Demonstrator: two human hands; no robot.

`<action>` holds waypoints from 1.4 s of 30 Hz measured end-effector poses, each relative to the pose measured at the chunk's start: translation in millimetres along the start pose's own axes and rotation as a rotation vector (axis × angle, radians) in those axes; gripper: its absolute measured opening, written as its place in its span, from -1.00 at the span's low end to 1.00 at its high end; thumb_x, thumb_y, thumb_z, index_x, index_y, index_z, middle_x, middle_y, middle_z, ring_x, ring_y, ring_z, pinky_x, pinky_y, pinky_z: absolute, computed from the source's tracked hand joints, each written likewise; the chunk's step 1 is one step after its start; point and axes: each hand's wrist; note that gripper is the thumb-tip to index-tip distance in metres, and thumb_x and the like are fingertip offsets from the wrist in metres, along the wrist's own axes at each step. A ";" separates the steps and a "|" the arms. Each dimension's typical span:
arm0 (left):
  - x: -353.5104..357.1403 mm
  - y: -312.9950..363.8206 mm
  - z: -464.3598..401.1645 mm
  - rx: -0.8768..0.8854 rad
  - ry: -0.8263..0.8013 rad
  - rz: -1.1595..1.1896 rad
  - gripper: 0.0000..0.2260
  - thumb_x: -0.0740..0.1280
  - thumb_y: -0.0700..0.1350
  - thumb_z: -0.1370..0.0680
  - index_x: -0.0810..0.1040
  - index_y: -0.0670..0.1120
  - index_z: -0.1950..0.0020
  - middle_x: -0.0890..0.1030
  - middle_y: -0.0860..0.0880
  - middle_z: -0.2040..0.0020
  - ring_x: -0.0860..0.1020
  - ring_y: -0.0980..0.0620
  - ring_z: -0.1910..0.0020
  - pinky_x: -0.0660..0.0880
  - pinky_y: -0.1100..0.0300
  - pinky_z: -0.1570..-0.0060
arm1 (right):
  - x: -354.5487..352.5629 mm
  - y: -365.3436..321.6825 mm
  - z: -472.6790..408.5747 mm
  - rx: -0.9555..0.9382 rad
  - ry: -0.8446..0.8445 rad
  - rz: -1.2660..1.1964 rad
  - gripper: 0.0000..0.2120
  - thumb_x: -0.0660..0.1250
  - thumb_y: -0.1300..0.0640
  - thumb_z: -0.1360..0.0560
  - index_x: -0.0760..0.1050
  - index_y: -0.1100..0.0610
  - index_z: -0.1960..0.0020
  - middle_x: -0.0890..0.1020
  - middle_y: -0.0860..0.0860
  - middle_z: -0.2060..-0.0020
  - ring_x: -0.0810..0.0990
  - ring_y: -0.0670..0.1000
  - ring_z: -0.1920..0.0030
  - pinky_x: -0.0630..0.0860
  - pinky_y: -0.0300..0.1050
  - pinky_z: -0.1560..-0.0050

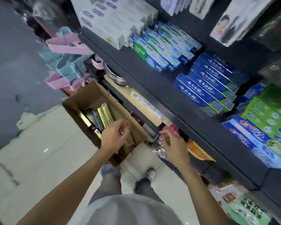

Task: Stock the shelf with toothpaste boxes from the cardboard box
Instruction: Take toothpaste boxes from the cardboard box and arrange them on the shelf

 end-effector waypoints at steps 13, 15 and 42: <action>-63.9 -286.6 -43.6 -0.798 -0.079 0.106 -0.53 0.31 0.08 -0.53 0.32 -0.01 -0.38 0.53 0.00 -0.23 0.56 0.02 -0.05 0.42 0.17 0.03 | 265.7 -117.1 -168.3 0.042 -0.734 0.022 -0.67 0.32 0.07 -0.53 0.43 0.06 -0.28 0.53 -0.02 -0.17 0.50 -0.04 -0.16 0.40 -0.20 -0.14; -56.7 -322.5 -63.7 -0.827 -0.026 0.140 -0.48 0.32 0.08 -0.52 0.27 -0.03 -0.42 0.51 -0.02 -0.26 0.56 0.00 -0.06 0.44 0.13 -0.01 | 311.5 -121.7 -203.0 0.056 -0.722 0.041 -0.64 0.32 0.07 -0.53 0.41 0.08 -0.30 0.52 0.01 -0.22 0.50 0.01 -0.20 0.38 -0.18 -0.15; 22.3 -398.5 -141.2 -0.265 0.324 -0.115 -0.68 0.35 -0.26 -0.43 0.48 -0.16 -0.19 0.54 -0.10 -0.05 0.42 0.05 -0.03 0.36 0.32 0.03 | 540.0 -82.3 -326.8 0.182 -0.655 0.215 -0.52 0.38 0.03 -0.44 0.30 0.04 -0.30 0.58 0.02 0.03 0.59 0.09 0.00 0.51 -0.02 0.02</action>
Point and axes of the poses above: each hand's wrist, its own z-axis away from the middle knuckle, its own x-axis out of the palm, y = z × x
